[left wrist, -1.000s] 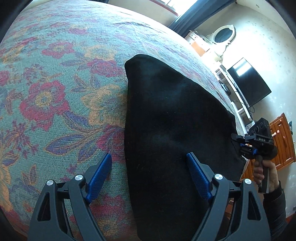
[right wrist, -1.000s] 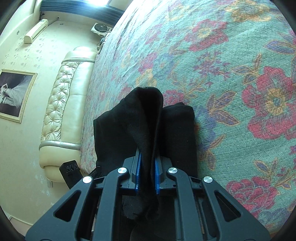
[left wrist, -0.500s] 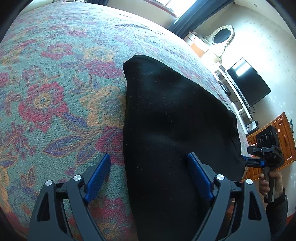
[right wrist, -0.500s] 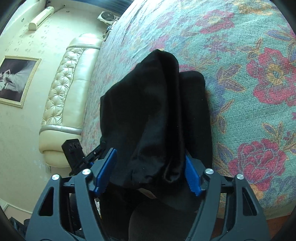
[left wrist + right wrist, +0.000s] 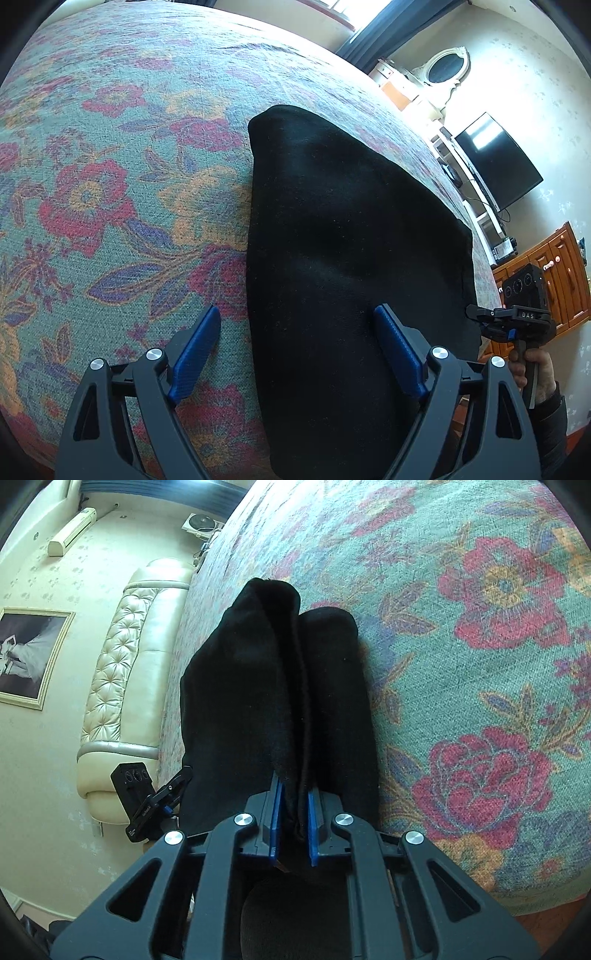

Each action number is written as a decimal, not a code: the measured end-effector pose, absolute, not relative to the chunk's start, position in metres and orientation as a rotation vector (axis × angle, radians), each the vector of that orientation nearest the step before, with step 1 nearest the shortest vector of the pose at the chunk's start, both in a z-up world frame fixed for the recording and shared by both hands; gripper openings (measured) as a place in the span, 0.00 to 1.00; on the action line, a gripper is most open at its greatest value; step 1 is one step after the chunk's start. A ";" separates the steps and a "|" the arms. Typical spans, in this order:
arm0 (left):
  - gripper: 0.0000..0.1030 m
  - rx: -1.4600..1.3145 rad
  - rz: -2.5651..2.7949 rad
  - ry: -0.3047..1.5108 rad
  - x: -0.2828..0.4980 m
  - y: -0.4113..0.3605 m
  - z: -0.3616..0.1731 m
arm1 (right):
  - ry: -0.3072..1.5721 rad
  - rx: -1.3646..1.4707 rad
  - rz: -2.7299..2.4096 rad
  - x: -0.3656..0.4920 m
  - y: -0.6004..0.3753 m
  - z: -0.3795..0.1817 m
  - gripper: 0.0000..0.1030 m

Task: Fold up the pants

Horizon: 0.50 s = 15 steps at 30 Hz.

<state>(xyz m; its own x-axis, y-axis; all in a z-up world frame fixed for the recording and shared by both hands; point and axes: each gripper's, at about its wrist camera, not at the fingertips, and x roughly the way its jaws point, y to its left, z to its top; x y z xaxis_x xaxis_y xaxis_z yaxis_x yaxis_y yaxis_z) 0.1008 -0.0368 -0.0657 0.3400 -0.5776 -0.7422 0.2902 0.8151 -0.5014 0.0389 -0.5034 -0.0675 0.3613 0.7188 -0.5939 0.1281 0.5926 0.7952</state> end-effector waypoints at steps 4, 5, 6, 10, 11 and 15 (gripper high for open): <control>0.81 -0.294 -0.581 1.087 0.102 -0.037 -0.065 | 1.163 0.901 0.460 0.038 -0.510 -0.071 0.10; 0.81 -0.294 -0.583 1.088 0.102 -0.036 -0.065 | 1.162 0.901 0.461 0.037 -0.515 -0.074 0.10; 0.81 -0.293 -0.586 1.090 0.101 -0.037 -0.065 | 1.159 0.903 0.456 0.037 -0.517 -0.075 0.10; 0.81 -0.286 -0.590 1.089 0.100 -0.039 -0.064 | 1.150 0.925 0.444 0.032 -0.521 -0.076 0.10; 0.81 -0.284 -0.590 1.089 0.100 -0.040 -0.064 | 1.149 0.926 0.442 0.031 -0.522 -0.075 0.10; 0.81 -0.288 -0.595 1.094 0.102 -0.042 -0.063 | 1.149 0.919 0.430 0.029 -0.527 -0.073 0.10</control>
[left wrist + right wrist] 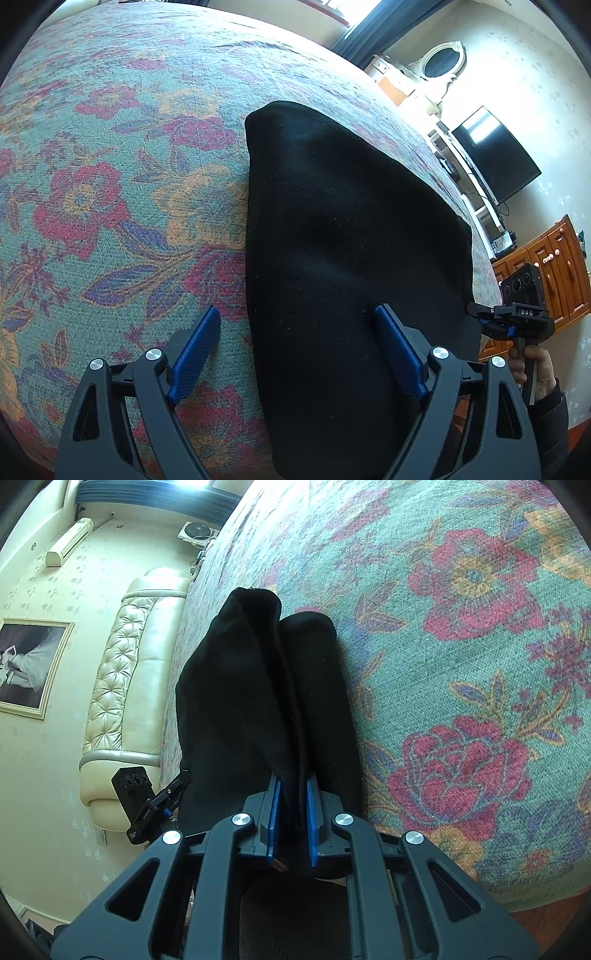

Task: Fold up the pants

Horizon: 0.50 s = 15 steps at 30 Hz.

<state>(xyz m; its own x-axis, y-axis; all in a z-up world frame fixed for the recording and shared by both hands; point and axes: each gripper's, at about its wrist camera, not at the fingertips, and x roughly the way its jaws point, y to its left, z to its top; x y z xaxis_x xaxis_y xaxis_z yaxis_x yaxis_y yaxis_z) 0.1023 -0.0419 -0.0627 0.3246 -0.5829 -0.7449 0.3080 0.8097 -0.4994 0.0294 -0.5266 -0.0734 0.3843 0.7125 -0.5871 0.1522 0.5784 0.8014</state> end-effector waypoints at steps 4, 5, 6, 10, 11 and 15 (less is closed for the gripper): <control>0.81 -0.296 -0.601 1.104 0.105 -0.043 -0.062 | 1.138 0.938 0.414 0.023 -0.538 -0.074 0.10; 0.81 -0.299 -0.602 1.107 0.106 -0.042 -0.061 | 1.132 0.950 0.410 0.021 -0.542 -0.075 0.10; 0.81 -0.303 -0.600 1.109 0.107 -0.041 -0.061 | 1.125 0.970 0.406 0.018 -0.546 -0.075 0.10; 0.81 -0.314 -0.596 1.093 0.113 -0.035 -0.056 | 1.076 0.966 0.329 0.008 -0.566 -0.065 0.87; 0.81 -0.306 -0.594 1.089 0.115 -0.035 -0.055 | 1.050 0.947 0.309 0.007 -0.571 -0.061 0.91; 0.81 -0.311 -0.619 1.097 0.122 -0.037 -0.057 | 1.013 1.032 0.340 0.011 -0.584 -0.066 0.92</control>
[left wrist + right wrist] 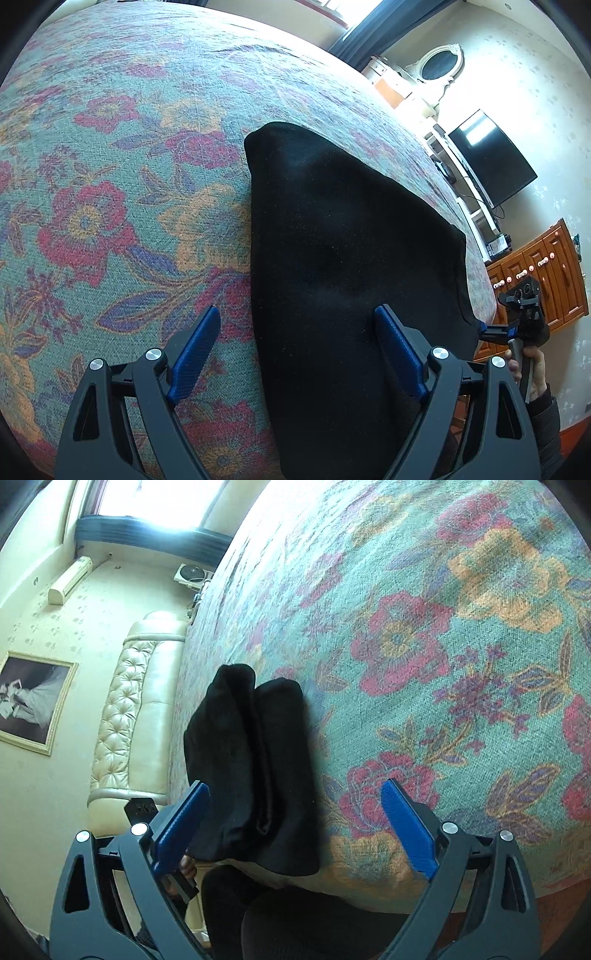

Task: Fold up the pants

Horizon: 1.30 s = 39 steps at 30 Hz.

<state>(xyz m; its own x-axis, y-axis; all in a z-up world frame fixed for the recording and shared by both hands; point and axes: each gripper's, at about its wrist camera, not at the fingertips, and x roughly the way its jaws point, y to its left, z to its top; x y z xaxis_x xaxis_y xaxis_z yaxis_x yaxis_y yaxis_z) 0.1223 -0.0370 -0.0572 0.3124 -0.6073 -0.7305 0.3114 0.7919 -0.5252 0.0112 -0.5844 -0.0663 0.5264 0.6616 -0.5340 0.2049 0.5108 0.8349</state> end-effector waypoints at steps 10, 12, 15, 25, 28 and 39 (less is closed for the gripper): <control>0.82 -0.354 -0.642 1.136 0.128 -0.040 -0.067 | 1.084 0.972 0.387 0.055 -0.559 -0.078 0.93; 0.82 -0.354 -0.641 1.141 0.127 -0.040 -0.066 | 1.096 0.960 0.406 0.063 -0.553 -0.079 0.93; 0.82 -0.334 -0.635 1.139 0.125 -0.041 -0.063 | 1.105 0.943 0.416 0.072 -0.545 -0.080 0.95; 0.82 -0.342 -0.661 1.184 0.116 -0.033 -0.062 | 1.136 0.876 0.512 0.055 -0.516 -0.072 0.96; 0.82 -0.364 -0.672 1.189 0.109 -0.031 -0.065 | 1.145 0.827 0.536 0.041 -0.504 -0.068 0.96; 0.83 -0.353 -0.720 1.193 0.098 -0.036 -0.066 | 1.137 0.862 0.538 0.028 -0.502 -0.069 0.85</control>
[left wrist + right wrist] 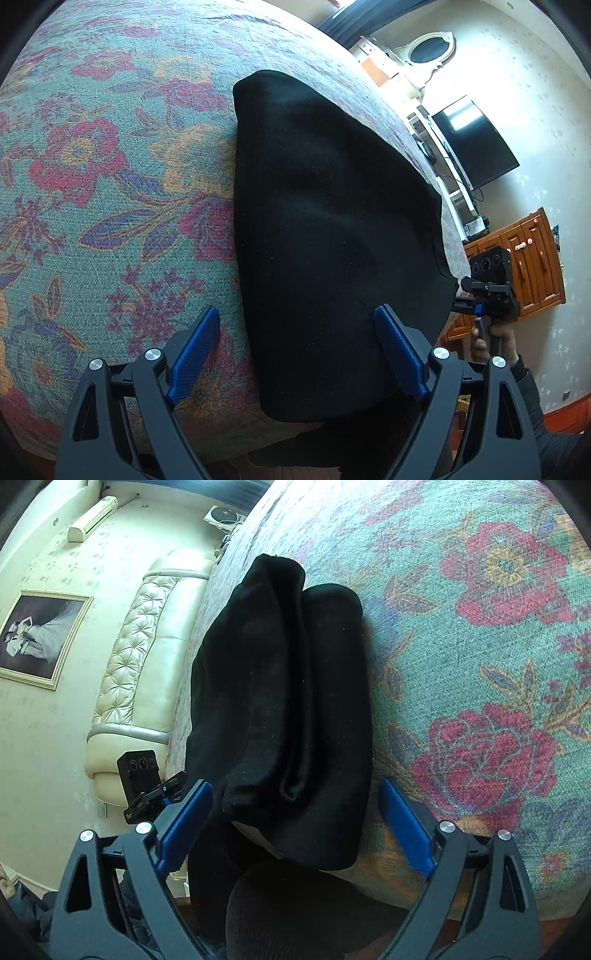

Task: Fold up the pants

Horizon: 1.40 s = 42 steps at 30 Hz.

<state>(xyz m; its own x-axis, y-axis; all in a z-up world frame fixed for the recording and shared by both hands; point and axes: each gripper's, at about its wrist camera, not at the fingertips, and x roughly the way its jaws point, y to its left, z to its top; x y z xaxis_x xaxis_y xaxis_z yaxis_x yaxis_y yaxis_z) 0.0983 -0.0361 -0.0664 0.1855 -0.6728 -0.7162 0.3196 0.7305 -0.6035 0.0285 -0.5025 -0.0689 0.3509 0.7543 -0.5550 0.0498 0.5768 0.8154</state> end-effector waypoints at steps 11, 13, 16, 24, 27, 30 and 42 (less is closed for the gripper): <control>0.85 -0.642 -0.883 1.339 0.107 -0.033 -0.087 | 1.121 0.907 0.519 0.025 -0.513 -0.074 0.65; 0.85 -0.634 -0.902 1.329 0.107 -0.033 -0.085 | 1.123 0.914 0.521 0.025 -0.512 -0.075 0.58; 0.73 -0.554 -0.882 1.304 0.102 -0.036 -0.080 | 1.123 0.928 0.538 0.018 -0.517 -0.082 0.43; 0.54 -0.426 -0.882 1.230 0.096 -0.044 -0.077 | 1.107 0.954 0.583 0.012 -0.522 -0.092 0.28; 0.59 -0.453 -0.909 1.201 0.089 -0.028 -0.077 | 1.100 0.986 0.621 0.011 -0.529 -0.096 0.38; 0.67 -0.500 -0.875 1.203 0.103 -0.018 -0.068 | 1.083 0.971 0.624 0.014 -0.539 -0.086 0.63; 0.77 -0.505 -0.831 1.139 0.198 -0.018 -0.061 | 1.033 0.966 0.598 0.110 -0.546 -0.078 0.89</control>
<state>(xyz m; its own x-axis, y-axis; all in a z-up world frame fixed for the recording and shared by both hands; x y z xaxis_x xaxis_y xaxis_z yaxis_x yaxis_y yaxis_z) 0.1985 -0.0177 -0.0609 0.1780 -0.7913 -0.5850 0.3159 0.6090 -0.7276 0.1096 -0.5462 -0.0777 0.4170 0.7974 -0.4361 0.0192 0.4720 0.8814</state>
